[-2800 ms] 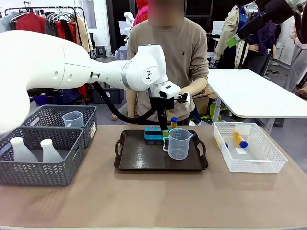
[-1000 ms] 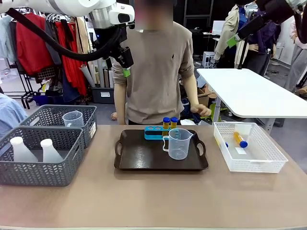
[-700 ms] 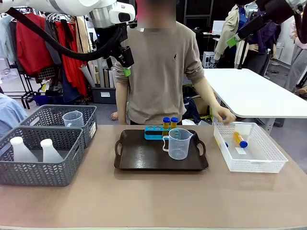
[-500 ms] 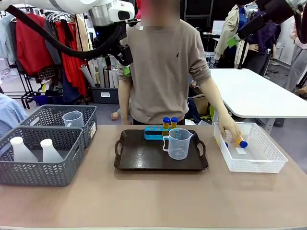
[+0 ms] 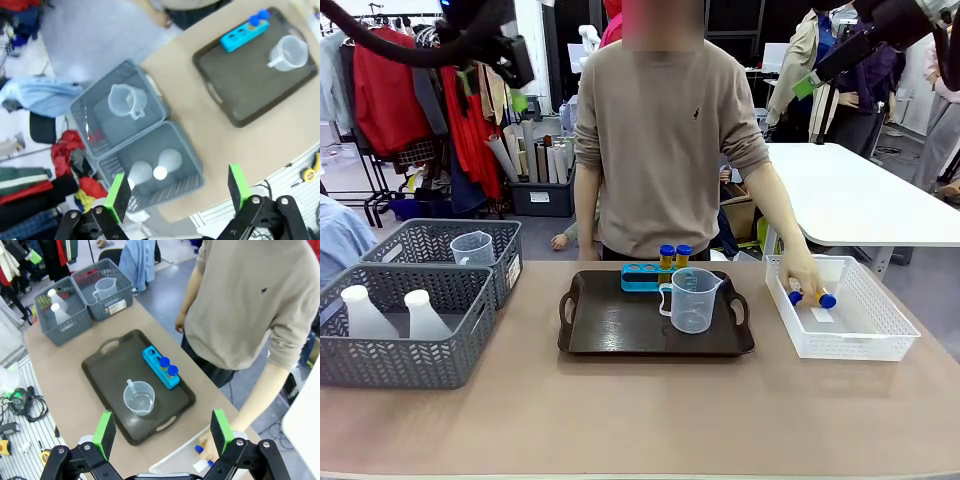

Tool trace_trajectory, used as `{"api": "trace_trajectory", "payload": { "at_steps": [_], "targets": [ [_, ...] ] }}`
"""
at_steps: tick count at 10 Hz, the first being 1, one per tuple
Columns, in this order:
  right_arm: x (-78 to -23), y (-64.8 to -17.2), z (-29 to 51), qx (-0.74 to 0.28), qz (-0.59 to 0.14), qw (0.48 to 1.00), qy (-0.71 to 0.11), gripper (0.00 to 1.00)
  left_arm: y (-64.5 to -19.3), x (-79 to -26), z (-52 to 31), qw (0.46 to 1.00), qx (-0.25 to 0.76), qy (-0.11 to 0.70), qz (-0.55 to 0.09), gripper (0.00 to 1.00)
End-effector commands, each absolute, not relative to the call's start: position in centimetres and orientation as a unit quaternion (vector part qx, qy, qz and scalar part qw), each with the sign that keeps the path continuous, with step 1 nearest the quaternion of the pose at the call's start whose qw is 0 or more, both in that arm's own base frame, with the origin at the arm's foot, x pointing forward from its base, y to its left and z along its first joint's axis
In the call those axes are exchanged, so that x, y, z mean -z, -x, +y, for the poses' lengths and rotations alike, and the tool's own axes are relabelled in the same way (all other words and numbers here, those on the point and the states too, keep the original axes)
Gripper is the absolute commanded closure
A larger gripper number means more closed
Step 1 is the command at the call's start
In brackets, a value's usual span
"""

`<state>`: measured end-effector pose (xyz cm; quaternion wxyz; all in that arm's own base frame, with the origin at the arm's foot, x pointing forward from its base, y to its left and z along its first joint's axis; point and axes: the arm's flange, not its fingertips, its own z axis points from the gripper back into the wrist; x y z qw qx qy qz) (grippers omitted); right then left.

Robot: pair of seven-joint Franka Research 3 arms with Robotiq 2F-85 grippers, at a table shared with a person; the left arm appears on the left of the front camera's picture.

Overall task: Prepare the laboratory tools.
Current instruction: Pick up one Small flask and place it on the Handle tray.

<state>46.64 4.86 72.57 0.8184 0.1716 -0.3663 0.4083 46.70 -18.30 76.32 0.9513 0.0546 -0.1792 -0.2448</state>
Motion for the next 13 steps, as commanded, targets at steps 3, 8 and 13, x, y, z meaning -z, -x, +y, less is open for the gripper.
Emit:
{"api": "trace_trajectory", "payload": {
  "at_steps": [3,8,13],
  "targets": [
    [-72.6,-46.5,5.0,-0.409,-0.368,0.817,-0.174,0.00,-45.3,-72.6,-9.1,0.978,0.077,-0.051,-0.188,0.00],
    [-72.6,-46.5,5.0,-0.409,-0.368,0.817,-0.174,0.00,-45.3,-66.8,-0.3,0.989,0.009,-0.054,-0.137,0.00],
    [-72.6,-46.5,5.0,-0.409,-0.368,0.817,-0.174,0.00,-46.4,-66.3,0.6,0.990,0.006,-0.056,-0.127,0.00]
  ]
}}
